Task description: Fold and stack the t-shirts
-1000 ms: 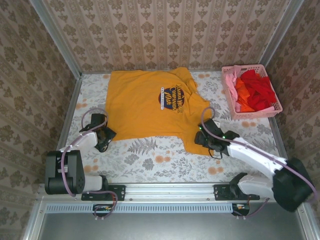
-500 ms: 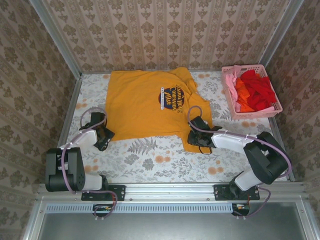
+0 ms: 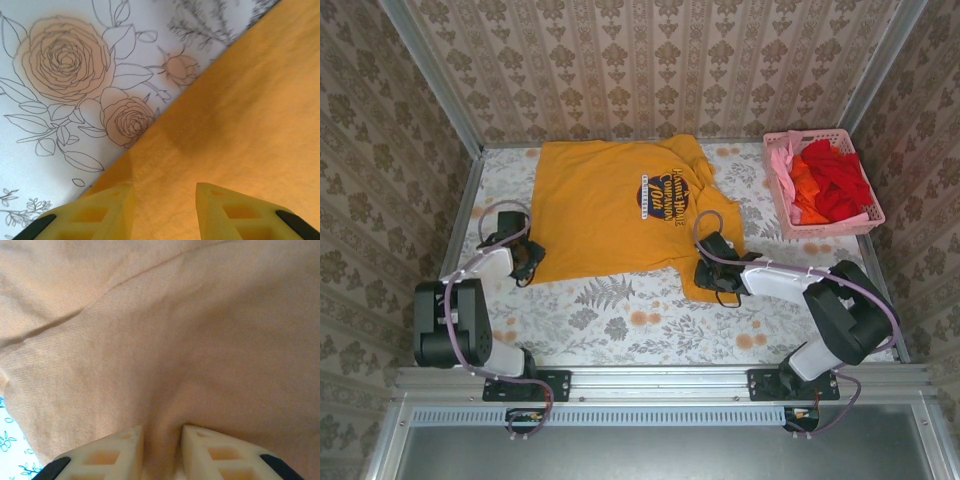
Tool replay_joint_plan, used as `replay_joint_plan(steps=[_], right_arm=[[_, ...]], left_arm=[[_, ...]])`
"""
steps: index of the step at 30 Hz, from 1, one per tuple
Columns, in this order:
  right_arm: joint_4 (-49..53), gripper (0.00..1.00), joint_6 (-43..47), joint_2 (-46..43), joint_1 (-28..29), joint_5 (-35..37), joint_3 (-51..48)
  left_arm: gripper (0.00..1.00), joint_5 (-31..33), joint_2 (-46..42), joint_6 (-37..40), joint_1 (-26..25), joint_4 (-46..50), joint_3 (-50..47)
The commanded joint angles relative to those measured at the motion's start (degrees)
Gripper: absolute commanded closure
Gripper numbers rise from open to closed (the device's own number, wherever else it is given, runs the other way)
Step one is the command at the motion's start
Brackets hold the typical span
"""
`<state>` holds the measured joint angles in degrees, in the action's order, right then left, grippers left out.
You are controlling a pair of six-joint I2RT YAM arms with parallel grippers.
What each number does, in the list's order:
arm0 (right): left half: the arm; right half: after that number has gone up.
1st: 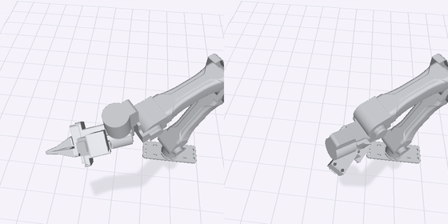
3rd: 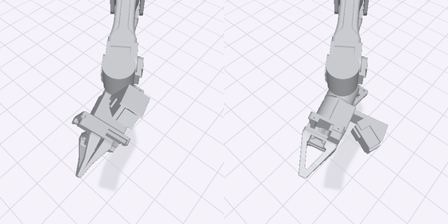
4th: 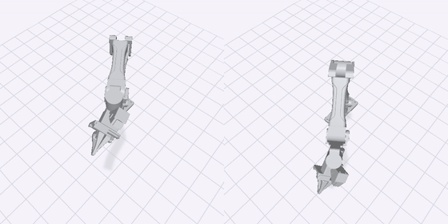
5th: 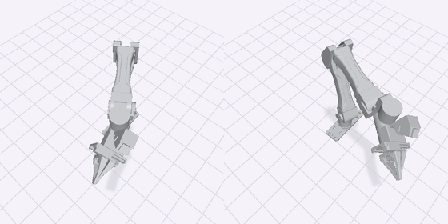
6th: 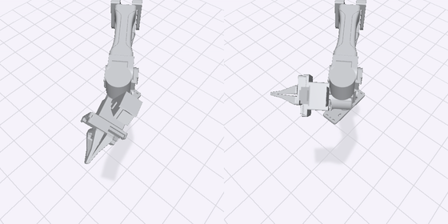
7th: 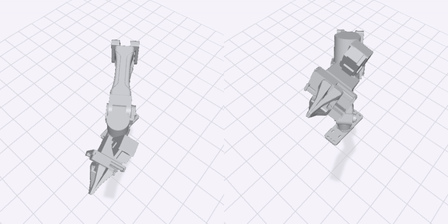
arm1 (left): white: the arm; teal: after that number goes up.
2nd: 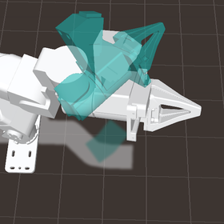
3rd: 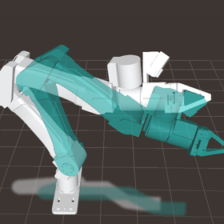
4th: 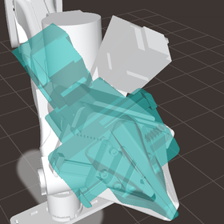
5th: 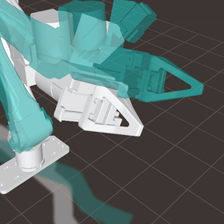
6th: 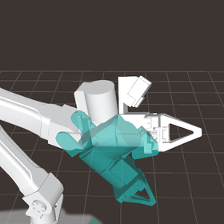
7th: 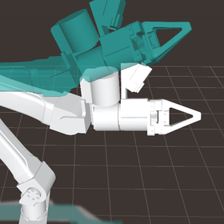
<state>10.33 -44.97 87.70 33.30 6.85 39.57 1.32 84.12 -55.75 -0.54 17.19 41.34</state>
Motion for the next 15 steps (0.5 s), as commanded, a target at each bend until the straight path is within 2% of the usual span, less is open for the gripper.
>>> replay_joint_plan(steps=[1, 6, 15], right_arm=[[4.7, 0.72, -2.0, 0.2, 1.6, -2.6, -3.6], [10.1, 0.71, -3.7, -4.7, 4.4, -3.5, -6.8], [15.2, 0.67, -9.8, -15.7, 7.0, -7.6, -13.1]], left_arm=[[0.63, -1.3, 1.3, 0.6, 0.5, -1.2, -0.8], [0.63, -5.7, 0.9, -0.4, 1.6, -3.7, -5.7], [0.63, -7.3, -5.0, 2.3, 4.4, 0.2, -12.1]])
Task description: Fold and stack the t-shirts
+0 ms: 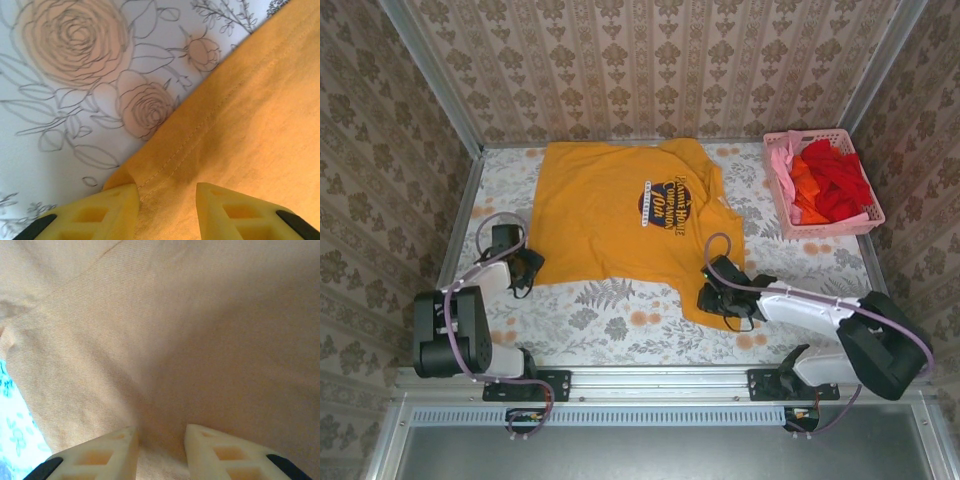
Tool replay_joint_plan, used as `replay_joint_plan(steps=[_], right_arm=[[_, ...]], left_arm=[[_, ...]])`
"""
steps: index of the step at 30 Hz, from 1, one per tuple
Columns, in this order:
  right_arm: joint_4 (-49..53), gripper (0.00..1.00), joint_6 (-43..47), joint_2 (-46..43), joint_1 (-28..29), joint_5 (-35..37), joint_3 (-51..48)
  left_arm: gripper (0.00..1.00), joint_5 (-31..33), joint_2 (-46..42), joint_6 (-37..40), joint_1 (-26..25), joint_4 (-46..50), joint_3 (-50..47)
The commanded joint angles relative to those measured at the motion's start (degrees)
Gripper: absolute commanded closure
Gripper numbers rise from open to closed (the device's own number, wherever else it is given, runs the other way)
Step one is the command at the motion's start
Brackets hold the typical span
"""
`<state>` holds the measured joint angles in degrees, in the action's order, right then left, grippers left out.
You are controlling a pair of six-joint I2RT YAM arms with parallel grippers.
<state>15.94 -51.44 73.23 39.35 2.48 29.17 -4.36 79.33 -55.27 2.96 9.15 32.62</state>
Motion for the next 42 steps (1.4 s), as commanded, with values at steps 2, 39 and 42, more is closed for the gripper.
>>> replay_joint_plan(steps=[2, 39, 42], right_arm=[[10.7, 0.66, -3.8, -3.3, 1.2, -3.0, -2.9], [6.1, 0.39, -0.5, -12.6, -10.6, -0.1, -0.3], [5.9, 0.39, -0.2, -12.5, -10.9, 0.0, 0.0]], left_arm=[[0.62, -1.5, -1.6, 2.7, 1.1, 10.1, -3.7], [0.64, 1.8, -2.8, -0.9, 1.5, 20.8, 2.7], [0.64, 1.4, -3.5, -1.2, 1.5, 21.8, 3.1]])
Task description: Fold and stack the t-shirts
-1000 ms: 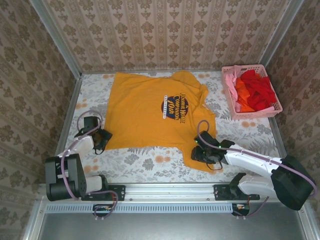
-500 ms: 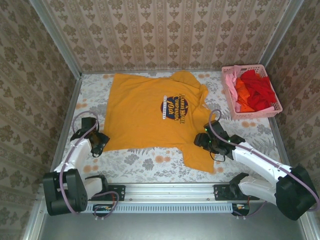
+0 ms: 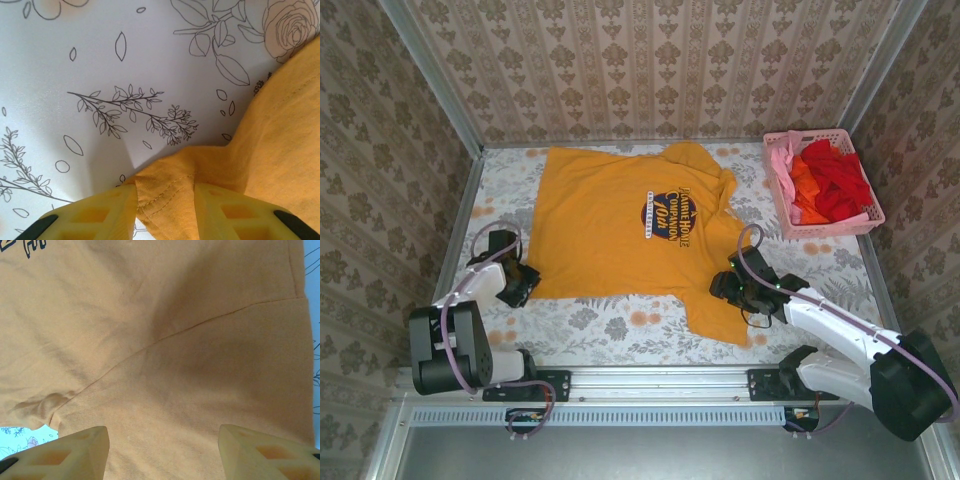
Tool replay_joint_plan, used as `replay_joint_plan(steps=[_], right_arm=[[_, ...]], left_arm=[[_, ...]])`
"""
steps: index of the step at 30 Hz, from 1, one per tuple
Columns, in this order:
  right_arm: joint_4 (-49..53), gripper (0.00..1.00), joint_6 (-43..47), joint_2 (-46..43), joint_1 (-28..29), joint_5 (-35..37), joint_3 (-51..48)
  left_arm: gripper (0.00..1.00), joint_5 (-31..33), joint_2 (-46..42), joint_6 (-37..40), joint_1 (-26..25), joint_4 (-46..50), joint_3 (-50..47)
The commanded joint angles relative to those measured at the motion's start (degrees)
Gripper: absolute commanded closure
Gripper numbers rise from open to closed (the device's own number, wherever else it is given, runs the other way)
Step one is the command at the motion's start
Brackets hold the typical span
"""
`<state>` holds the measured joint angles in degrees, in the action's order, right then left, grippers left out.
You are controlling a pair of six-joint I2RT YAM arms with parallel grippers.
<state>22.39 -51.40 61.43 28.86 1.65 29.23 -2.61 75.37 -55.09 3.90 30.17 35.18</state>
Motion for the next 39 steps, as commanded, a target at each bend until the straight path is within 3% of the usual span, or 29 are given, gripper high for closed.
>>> replay_joint_plan(steps=[1, 8, 21, 32, 39], right_arm=[[-0.6, 0.39, -0.1, -0.6, -0.5, 0.7, 0.0], [-1.4, 0.39, 0.3, 0.7, -0.8, 0.0, 0.5], [-1.1, 0.39, 0.2, 0.6, -0.9, 0.2, 0.5], [-1.3, 0.38, 0.8, 1.1, -0.9, 0.5, 0.3], [-1.1, 0.38, 1.3, 0.8, -0.9, 0.4, 0.3]], left_arm=[[0.64, -0.3, -0.5, -1.4, 0.5, 1.6, 0.7], [0.63, 1.4, -7.2, -1.4, 0.4, 5.9, 0.9], [0.62, 1.6, -1.6, -3.4, 0.3, 2.0, -2.0], [0.60, 4.9, -7.8, -4.9, -0.1, 6.5, -2.5], [0.61, 2.8, -3.8, -5.2, -0.1, 2.5, -3.5]])
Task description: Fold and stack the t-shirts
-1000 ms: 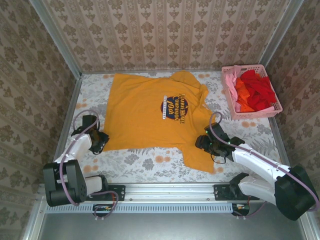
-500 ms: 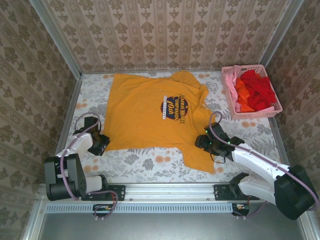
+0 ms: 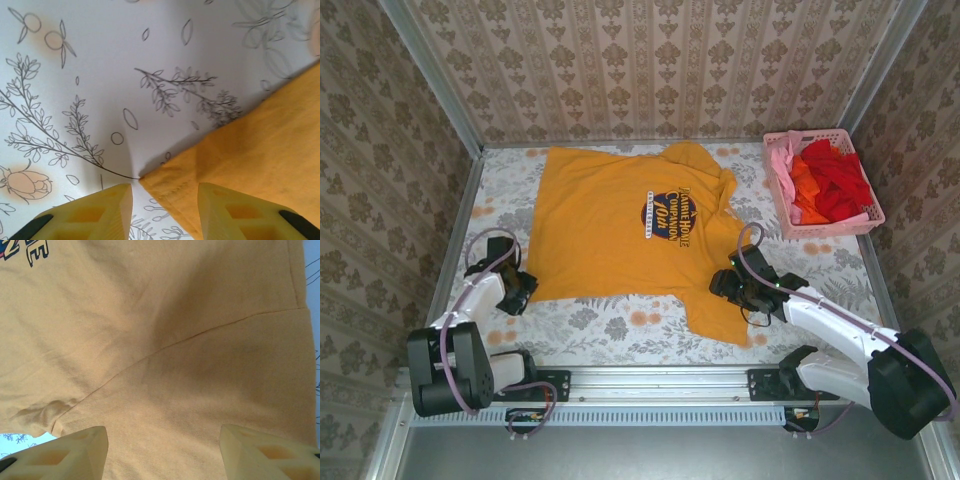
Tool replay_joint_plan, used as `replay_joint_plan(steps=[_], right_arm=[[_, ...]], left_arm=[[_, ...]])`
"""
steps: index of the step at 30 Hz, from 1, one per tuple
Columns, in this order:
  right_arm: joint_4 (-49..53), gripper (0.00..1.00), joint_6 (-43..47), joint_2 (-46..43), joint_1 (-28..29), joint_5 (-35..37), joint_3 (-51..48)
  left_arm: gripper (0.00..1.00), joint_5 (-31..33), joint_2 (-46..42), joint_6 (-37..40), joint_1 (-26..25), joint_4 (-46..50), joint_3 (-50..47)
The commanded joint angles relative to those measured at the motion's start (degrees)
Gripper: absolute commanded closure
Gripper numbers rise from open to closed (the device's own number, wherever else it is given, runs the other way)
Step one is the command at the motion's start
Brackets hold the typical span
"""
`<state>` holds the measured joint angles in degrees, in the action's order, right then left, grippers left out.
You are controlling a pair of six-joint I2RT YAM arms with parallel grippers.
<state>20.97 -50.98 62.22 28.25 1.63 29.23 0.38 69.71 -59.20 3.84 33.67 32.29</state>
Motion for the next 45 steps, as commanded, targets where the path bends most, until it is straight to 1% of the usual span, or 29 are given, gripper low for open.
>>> replay_joint_plan(steps=[1, 5, 8, 13, 16, 20, 22, 24, 30, 33, 35, 37, 39, 42, 45], right_arm=[[0.6, 0.38, 0.8, -0.2, -0.3, 0.5, 0.4], [1.3, 0.38, 0.1, -1.2, -0.3, 1.1, 0.1], [2.2, 0.38, 0.2, -2.6, -0.3, 2.1, 0.4], [7.3, 0.38, 2.6, -4.7, -1.4, 6.0, 2.0], [9.4, 0.38, 1.7, -5.6, -2.6, 7.2, 2.2], [14.5, 0.39, -1.0, -6.0, -3.1, 7.7, 2.0], [16.5, 0.42, -1.7, -5.8, -3.0, 6.8, 1.6], [16.7, 0.47, -1.7, -5.7, -3.1, 5.4, 0.6], [11.8, 0.63, -2.8, -4.2, -3.1, 2.3, -1.2], [12.0, 0.63, -2.5, -2.2, -3.1, 2.3, -1.0], [12.6, 0.59, -2.3, -1.3, -3.1, 2.4, -0.9], [12.3, 0.52, -2.1, -1.0, -3.0, 2.4, -1.3], [11.5, 0.51, -2.0, -0.8, -3.1, 2.4, -1.8], [10.0, 0.55, -2.2, 0.3, -3.1, 1.6, -2.3], [5.0, 0.65, -3.0, 1.1, -3.1, 1.7, -3.3]], left_arm=[[0.61, -0.4, 2.8, -1.2, -0.1, -1.6, -0.5], [0.63, -0.7, 6.0, -1.2, -0.1, -3.9, -1.2], [0.69, -1.1, 7.7, -1.1, 0.0, -5.3, -1.7], [0.90, -0.5, 7.2, -0.8, 0.0, -6.0, -2.0], [1.00, -1.0, 7.1, -0.7, 0.0, -6.3, -2.1], [1.00, -1.8, 6.6, -0.7, 0.0, -6.8, -2.1], [1.00, -2.0, 6.3, -0.6, 0.0, -7.0, -1.9], [1.00, -1.9, 6.1, -0.6, -0.1, -7.0, -1.9], [1.00, -1.8, 6.2, -0.7, 0.0, -7.4, -2.1], [1.00, -1.8, 6.2, -0.7, 0.0, -7.6, -2.2], [1.00, -1.8, 6.3, -0.7, 0.0, -7.7, -2.1], [1.00, -1.9, 6.3, -0.6, 0.0, -7.7, -2.1], [1.00, -1.9, 6.3, -0.4, 0.0, -7.8, -2.2], [1.00, -2.0, 6.2, -0.5, 0.0, -7.8, -2.4], [1.00, -2.0, 6.1, -0.6, -0.1, -8.6, -2.9]])
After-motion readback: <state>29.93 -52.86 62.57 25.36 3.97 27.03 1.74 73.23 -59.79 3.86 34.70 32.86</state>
